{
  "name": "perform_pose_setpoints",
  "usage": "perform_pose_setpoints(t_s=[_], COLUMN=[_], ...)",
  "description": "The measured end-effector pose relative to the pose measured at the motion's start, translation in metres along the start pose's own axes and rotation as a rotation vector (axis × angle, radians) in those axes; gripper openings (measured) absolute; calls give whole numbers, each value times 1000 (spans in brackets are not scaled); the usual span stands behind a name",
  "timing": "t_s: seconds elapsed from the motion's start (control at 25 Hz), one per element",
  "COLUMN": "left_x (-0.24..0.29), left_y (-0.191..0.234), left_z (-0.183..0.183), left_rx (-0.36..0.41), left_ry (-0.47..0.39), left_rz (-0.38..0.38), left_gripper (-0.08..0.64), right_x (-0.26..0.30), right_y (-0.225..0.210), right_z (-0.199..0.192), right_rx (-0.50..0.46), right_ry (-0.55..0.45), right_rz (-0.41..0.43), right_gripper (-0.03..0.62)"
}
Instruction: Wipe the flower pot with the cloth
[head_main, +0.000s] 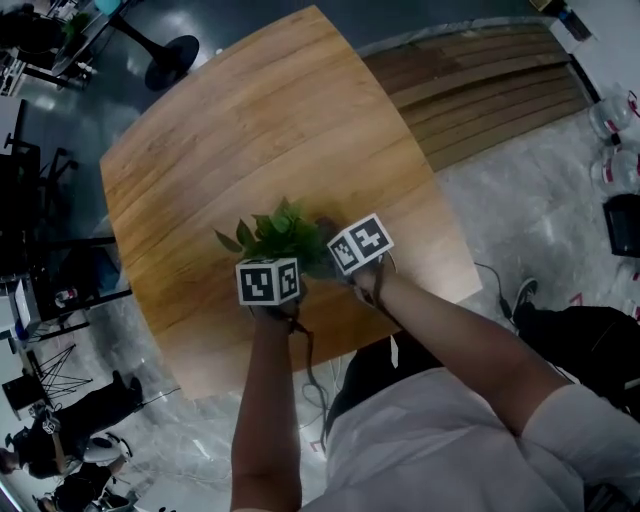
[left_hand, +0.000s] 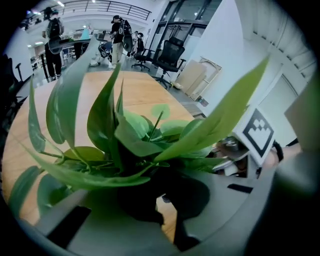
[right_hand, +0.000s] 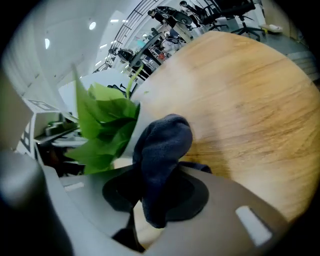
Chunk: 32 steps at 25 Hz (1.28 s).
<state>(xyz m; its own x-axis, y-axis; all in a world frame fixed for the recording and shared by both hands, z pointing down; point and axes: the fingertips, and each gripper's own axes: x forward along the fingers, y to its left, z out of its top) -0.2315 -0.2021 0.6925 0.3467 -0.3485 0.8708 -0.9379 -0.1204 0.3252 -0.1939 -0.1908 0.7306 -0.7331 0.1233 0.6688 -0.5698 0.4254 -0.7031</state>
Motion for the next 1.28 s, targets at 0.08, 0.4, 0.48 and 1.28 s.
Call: perform_pose_setpoints(t_s=[0.08,0.4,0.48,1.28], left_x=[-1,-2,-1,-225], left_y=[1,-1,-3,-68], left_z=[-1,5,6,52], left_rx=[-22,-35,-26,98], left_ry=[5,13,4,-404], left_rz=[-1,22,32,12], left_gripper=[5,5,5,5], right_x=[-14,5,11,-186], right_y=[19,-1,-11,195], right_z=[-1,0,0,43], right_rx=[-7,37,40,-532], right_ry=[-10,-27,-28,-285], right_rz=[22,2,-3,-17], right_gripper=[100,100,100,100])
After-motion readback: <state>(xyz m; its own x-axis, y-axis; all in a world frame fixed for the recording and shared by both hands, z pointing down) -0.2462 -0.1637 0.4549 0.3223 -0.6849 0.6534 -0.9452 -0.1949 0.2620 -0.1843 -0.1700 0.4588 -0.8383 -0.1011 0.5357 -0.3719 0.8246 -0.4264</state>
